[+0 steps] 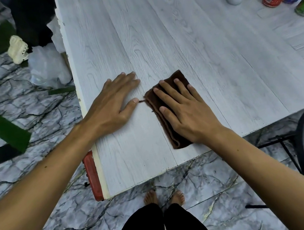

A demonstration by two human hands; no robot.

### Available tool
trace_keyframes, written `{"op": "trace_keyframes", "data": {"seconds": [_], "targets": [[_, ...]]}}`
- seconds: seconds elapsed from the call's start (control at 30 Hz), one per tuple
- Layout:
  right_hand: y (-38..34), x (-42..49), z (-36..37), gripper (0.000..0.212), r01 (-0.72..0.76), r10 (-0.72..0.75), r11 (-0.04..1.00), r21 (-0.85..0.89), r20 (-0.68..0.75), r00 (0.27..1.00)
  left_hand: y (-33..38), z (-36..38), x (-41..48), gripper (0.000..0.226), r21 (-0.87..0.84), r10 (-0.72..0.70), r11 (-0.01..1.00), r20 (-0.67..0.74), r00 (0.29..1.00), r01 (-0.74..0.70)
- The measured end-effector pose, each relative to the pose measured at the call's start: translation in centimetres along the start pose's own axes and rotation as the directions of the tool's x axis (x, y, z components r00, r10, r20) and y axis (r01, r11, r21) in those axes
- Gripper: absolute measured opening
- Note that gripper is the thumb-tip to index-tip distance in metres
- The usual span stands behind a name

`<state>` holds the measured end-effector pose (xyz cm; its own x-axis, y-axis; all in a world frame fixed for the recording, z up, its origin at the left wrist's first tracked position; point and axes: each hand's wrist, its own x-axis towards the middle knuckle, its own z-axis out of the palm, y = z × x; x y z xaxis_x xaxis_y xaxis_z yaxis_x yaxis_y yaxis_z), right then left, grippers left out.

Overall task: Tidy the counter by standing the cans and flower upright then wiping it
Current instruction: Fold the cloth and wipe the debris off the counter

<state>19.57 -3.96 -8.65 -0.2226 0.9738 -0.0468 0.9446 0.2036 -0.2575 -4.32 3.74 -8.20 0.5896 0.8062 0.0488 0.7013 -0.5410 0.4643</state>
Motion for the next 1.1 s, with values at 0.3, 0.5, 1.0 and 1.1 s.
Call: {"op": "trace_keyframes", "data": {"seconds": [0.3, 0.5, 1.0, 1.1], "targets": [[4.1, -2.7, -1.2, 0.056, -0.114, 0.115, 0.993, 0.033, -0.038, 0.993, 0.4, 0.7, 1.8, 0.062, 0.112, 0.097, 0.988, 0.055, 0.994, -0.103], [4.7, -5.9, -1.5, 0.061, -0.133, 0.134, 0.99, 0.041, -0.024, 0.991, 1.1, 1.2, 2.7, 0.064, 0.099, 0.141, 0.984, 0.075, 0.987, -0.149], [-0.3, -6.9, 0.4, 0.056, 0.053, -0.052, 0.999, -0.013, 0.017, 0.998, 2.0, 1.5, 5.0, 0.055, -0.043, 0.143, 0.989, 0.049, 0.989, -0.141], [0.1, -5.3, 0.0, 0.056, 0.075, -0.075, 0.997, -0.01, 0.042, 0.996, 2.0, 1.6, 5.2, 0.055, -0.063, 0.135, 0.989, 0.033, 0.99, -0.132]]}}
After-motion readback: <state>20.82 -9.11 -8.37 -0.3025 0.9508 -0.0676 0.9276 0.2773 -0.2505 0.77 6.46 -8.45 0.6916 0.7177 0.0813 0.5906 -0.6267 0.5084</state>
